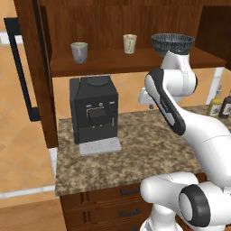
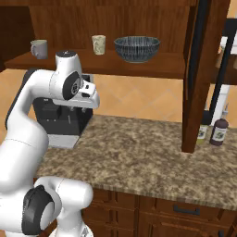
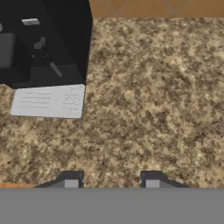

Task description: Gather all objects into one cabinet and sort the glasses and bowls to opposite sides.

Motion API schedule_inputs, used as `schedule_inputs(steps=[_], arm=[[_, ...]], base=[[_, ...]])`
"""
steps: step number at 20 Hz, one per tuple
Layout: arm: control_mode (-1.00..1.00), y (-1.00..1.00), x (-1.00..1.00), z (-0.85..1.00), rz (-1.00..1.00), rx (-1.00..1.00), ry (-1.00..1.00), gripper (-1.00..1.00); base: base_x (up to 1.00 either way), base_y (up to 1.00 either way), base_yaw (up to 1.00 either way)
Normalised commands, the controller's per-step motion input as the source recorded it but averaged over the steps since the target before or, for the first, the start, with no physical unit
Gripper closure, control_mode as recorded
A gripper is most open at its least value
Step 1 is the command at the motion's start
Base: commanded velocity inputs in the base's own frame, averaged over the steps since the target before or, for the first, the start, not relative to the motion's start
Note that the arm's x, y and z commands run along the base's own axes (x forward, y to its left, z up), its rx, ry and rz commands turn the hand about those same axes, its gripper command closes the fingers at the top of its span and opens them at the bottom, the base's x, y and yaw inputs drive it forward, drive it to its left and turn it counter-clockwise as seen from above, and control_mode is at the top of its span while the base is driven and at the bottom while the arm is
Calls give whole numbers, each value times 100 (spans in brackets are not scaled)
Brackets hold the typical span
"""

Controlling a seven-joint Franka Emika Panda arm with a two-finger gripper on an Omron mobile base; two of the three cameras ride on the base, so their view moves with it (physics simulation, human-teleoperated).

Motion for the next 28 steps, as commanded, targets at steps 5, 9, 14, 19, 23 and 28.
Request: schedule_inputs(steps=[5, 9, 14, 19, 23, 28], arm=[[100, 0, 0, 0, 0, 0, 0, -100], [100, 0, 0, 0, 0, 0, 0, -100], [100, 0, 0, 0, 0, 0, 0, -100], [100, 0, 0, 0, 0, 0, 0, -100], [100, 0, 0, 0, 0, 0, 0, -100], [100, 0, 0, 0, 0, 0, 0, -100]], base=[[-16, 0, 0], [-71, -6, 0], [-85, -23, 0], [-66, -28, 0], [-30, -16, -7], [-5, 0, -56]])
